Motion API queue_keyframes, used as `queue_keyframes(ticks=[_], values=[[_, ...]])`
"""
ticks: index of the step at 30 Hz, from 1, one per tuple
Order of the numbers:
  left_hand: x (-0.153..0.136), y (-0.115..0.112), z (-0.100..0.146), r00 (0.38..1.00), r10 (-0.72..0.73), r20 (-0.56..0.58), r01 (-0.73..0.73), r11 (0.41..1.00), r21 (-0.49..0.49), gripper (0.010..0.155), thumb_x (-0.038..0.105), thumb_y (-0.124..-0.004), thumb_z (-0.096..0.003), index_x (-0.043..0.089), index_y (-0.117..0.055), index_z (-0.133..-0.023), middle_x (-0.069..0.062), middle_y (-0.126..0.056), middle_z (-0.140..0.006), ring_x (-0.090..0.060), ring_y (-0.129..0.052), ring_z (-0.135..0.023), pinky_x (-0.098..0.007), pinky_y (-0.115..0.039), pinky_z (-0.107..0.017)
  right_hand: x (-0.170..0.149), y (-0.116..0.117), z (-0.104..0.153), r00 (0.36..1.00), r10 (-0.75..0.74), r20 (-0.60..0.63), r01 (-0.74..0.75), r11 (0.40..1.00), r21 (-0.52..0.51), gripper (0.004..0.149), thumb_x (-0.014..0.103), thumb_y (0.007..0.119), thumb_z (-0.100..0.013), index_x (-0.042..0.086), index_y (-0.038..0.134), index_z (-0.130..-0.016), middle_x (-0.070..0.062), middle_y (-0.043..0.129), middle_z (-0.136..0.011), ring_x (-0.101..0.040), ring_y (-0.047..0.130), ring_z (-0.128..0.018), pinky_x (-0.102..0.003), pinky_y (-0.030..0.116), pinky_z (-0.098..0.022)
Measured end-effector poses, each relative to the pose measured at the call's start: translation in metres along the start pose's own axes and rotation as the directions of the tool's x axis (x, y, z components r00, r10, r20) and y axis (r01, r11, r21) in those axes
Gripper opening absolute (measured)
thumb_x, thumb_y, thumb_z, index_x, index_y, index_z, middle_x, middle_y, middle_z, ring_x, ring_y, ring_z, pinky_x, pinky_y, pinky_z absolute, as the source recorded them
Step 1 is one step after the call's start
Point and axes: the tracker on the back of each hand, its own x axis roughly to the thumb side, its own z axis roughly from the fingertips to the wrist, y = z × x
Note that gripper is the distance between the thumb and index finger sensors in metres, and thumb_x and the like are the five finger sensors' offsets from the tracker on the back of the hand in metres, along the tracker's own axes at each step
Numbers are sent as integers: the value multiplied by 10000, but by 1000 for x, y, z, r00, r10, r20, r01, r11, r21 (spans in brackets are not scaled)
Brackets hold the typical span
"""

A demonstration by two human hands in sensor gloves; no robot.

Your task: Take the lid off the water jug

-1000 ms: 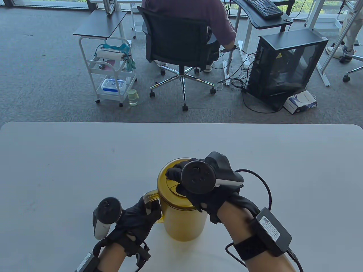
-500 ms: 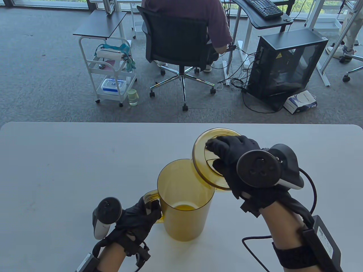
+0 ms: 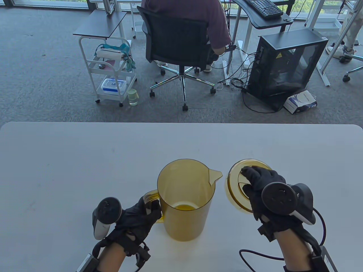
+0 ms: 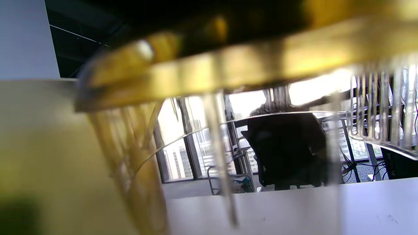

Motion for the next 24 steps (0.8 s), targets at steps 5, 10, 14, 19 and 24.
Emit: queue_keyframes(ticks=[5,10,14,19,24], values=[[-1,1,0,1000,8,11,-8,1000,-14,412,410,-747,-547,276,-597,-907,74,-859,-803,-245,-939,-717,-653,-722,-533,-10,66,13,1000,9,-13,-9,997,71,578,266,864,-465,23,711,-967,-224,776,-937,-464,828,-776,-640,631,-580],[-1,1,-1,1000,9,20,-8,1000,-21,419,432,-743,-550,277,-598,-911,72,-860,-808,-247,-940,-720,-656,-719,-539,-15,109,15,999,45,4,-45,988,146,576,273,877,-458,26,725,-956,-223,790,-926,-458,843,-764,-637,645,-569],[0,1,0,1000,19,23,-18,1000,-25,425,452,-739,-553,272,-605,-914,63,-861,-811,-256,-939,-722,-658,-717,-540,-12,127,15,998,63,10,-63,978,199,577,269,885,-452,27,729,-952,-220,794,-922,-459,848,-758,-637,651,-563],[-1,2,0,999,31,29,-29,999,-43,446,506,-718,-561,268,-610,-922,56,-860,-823,-265,-936,-732,-663,-714,-543,-2,143,15,992,115,49,-124,961,246,572,262,894,-447,32,743,-948,-218,805,-918,-457,858,-753,-632,663,-555],[-2,3,0,997,49,53,-46,997,-62,518,606,-696,-556,261,-610,-933,44,-854,-835,-276,-928,-738,-673,-703,-551,-1,152,15,988,146,54,-155,949,274,551,233,916,-435,45,777,-934,-212,830,-910,-452,880,-748,-618,695,-537]])
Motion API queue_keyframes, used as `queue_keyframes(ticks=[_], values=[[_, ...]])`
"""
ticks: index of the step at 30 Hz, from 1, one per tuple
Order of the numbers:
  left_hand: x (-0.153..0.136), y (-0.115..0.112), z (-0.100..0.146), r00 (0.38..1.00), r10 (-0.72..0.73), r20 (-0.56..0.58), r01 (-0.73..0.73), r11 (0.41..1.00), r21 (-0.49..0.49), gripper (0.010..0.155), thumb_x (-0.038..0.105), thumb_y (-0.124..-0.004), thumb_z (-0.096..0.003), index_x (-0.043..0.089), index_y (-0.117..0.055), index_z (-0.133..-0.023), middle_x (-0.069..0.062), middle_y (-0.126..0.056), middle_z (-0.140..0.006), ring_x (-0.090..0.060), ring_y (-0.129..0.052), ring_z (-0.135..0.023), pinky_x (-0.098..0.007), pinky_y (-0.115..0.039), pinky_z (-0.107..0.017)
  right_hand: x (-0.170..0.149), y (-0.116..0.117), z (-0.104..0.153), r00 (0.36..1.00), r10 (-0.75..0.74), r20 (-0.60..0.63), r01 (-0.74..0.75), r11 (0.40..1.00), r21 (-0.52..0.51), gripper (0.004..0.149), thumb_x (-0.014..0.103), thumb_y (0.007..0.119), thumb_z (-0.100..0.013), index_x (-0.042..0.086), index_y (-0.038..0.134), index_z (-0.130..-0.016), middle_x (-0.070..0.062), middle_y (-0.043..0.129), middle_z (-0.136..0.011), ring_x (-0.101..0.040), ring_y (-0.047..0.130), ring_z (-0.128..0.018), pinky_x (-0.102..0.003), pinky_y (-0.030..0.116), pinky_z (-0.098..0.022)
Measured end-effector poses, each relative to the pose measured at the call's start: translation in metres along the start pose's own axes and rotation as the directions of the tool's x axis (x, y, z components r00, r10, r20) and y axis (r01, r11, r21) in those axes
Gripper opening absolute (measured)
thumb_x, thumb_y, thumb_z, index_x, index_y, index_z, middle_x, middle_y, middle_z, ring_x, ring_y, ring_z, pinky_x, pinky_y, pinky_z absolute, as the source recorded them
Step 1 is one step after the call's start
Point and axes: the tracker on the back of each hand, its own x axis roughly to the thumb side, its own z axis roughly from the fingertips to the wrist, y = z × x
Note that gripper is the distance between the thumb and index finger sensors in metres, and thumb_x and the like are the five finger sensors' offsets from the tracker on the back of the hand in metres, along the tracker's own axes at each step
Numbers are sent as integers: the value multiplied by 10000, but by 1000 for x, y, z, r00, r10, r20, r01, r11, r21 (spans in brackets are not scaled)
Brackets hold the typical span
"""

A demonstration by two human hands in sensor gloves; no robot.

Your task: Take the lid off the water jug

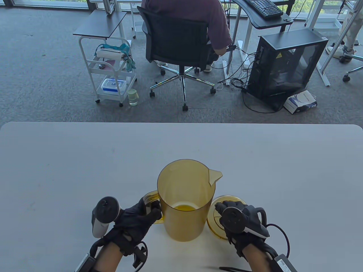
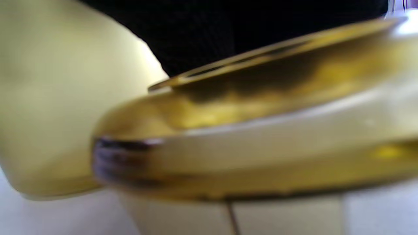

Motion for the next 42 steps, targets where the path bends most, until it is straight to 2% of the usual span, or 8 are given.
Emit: queue_keyframes(ticks=[11,21,26,28,31,34,36,42], values=[[-1,2,3,997,63,38,-63,998,-12,702,708,-655,-542,195,-562,-1013,-39,-826,-899,-367,-881,-793,-707,-654,-582,-3,-2,1,997,-73,-20,74,997,23,540,247,867,-474,43,754,-961,-218,795,-952,-472,844,-803,-627,666,-567],[24,32,24,982,76,173,-94,990,104,940,855,-529,-509,149,-425,-1120,-190,-644,-1108,-524,-673,-956,-749,-532,-636,-23,-33,18,958,-287,16,285,940,-188,683,504,765,-511,18,719,-989,-259,749,-977,-532,777,-834,-668,606,-573],[41,48,38,985,-120,126,77,950,302,878,788,-541,-525,147,-479,-1122,-248,-617,-1145,-579,-626,-988,-771,-504,-627,-27,-46,28,950,-310,15,303,916,-262,791,573,726,-516,17,591,-1062,-306,555,-1083,-607,557,-955,-718,469,-612],[46,51,44,956,-292,-15,278,892,357,850,739,-560,-536,133,-476,-1126,-272,-571,-1174,-600,-581,-1014,-777,-488,-624,-28,-50,31,950,-311,9,300,910,-287,853,605,703,-519,23,482,-1104,-323,388,-1128,-623,360,-1002,-738,357,-624],[47,48,43,801,-543,-253,596,768,234,903,705,-574,-550,124,-228,-1148,-312,-305,-1232,-636,-370,-1061,-788,-393,-634,-30,-52,35,954,-298,16,287,901,-326,908,637,678,-517,36,371,-1125,-320,226,-1133,-603,174,-1000,-743,256,-619],[39,39,35,612,-699,-370,721,686,-102,932,727,-520,-573,190,25,-1105,-291,-6,-1207,-620,-91,-1068,-786,-285,-647,-34,-48,34,954,-300,23,291,901,-322,916,644,675,-514,44,354,-1127,-316,197,-1128,-588,136,-994,-744,229,-614],[32,33,31,607,-701,-375,694,697,-181,926,721,-510,-581,187,27,-1114,-291,46,-1191,-612,-35,-1058,-782,-263,-649,-37,-44,32,951,-308,7,296,909,-294,916,646,671,-517,45,348,-1128,-316,194,-1129,-591,133,-995,-748,221,-611],[14,29,26,637,-661,-396,645,739,-195,920,707,-535,-575,184,-10,-1119,-289,30,-1186,-608,-68,-1063,-779,-285,-648,-43,-35,29,947,-320,-20,303,915,-266,897,631,678,-516,33,388,-1119,-324,252,-1131,-621,193,-993,-755,237,-608]])
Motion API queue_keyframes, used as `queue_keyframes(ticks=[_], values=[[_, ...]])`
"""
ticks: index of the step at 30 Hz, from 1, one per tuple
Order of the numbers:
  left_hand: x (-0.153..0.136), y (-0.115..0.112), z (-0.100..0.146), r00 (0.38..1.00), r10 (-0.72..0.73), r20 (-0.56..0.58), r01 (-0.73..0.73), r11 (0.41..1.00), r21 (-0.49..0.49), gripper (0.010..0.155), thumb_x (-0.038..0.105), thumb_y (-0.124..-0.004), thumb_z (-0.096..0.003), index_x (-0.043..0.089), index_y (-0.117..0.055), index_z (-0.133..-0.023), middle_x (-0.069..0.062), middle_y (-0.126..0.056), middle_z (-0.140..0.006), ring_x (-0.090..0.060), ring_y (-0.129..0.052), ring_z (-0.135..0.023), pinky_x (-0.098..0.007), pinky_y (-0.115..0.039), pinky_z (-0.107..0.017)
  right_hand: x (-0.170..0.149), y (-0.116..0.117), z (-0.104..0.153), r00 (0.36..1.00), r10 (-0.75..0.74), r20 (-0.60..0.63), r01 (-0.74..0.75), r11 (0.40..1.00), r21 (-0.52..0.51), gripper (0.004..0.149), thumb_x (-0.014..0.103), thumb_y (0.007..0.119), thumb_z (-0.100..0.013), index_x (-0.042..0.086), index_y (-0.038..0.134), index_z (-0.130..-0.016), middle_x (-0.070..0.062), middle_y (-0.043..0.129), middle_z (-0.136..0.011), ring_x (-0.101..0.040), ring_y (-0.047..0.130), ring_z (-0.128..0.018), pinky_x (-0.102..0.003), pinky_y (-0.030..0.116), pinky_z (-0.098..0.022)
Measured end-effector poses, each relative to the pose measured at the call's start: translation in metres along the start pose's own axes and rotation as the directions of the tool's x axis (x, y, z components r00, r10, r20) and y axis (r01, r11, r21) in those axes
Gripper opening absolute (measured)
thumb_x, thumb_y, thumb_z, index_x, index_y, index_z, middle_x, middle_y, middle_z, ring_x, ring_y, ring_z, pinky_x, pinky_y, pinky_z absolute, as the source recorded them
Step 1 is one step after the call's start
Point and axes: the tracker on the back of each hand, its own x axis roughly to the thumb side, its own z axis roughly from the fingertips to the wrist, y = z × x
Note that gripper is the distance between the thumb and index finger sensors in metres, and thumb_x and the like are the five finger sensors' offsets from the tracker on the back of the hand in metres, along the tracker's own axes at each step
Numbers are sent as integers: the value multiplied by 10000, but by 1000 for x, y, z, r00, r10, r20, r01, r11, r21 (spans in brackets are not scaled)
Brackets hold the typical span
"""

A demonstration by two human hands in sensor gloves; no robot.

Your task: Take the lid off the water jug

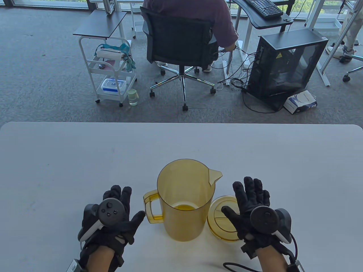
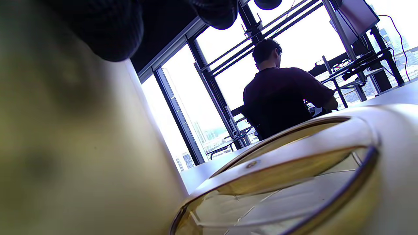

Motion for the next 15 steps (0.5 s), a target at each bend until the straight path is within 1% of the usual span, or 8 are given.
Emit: queue_keyframes(ticks=[2,3,6,10,15], values=[[-5,-3,-3,999,38,-4,-38,999,-7,916,701,-542,-572,180,-27,-1123,-292,12,-1188,-611,-87,-1064,-778,-295,-646,0,2,0,1000,-4,-2,4,1000,12,894,627,678,-517,28,394,-1117,-326,264,-1132,-636,214,-990,-755,247,-609],[-7,-6,-6,998,59,-16,-59,998,-27,915,698,-544,-573,177,-31,-1123,-295,11,-1186,-613,-91,-1061,-777,-297,-645,1,3,0,1000,-12,0,12,1000,18,891,626,678,-518,28,399,-1116,-328,273,-1131,-637,219,-990,-755,249,-608],[-10,-8,-8,998,62,-29,-63,996,-60,914,698,-536,-575,171,-23,-1119,-297,17,-1181,-613,-93,-1061,-775,-301,-646,3,6,-1,1000,-7,6,7,1000,27,881,621,680,-518,26,418,-1113,-328,294,-1131,-641,242,-990,-755,258,-609],[-11,-6,-7,996,84,-23,-85,996,-39,912,691,-539,-576,170,-24,-1118,-296,12,-1182,-612,-100,-1063,-775,-302,-647,5,8,-1,1000,-9,11,8,999,36,877,619,679,-519,25,425,-1112,-328,300,-1131,-644,249,-989,-756,260,-609],[-10,-8,-8,997,69,-20,-70,996,-49,913,691,-537,-576,169,-15,-1115,-295,22,-1177,-612,-96,-1062,-775,-301,-646,5,9,-1,1000,-15,14,14,999,51,861,611,682,-520,33,443,-1111,-328,305,-1130,-641,250,-990,-756,260,-609]])
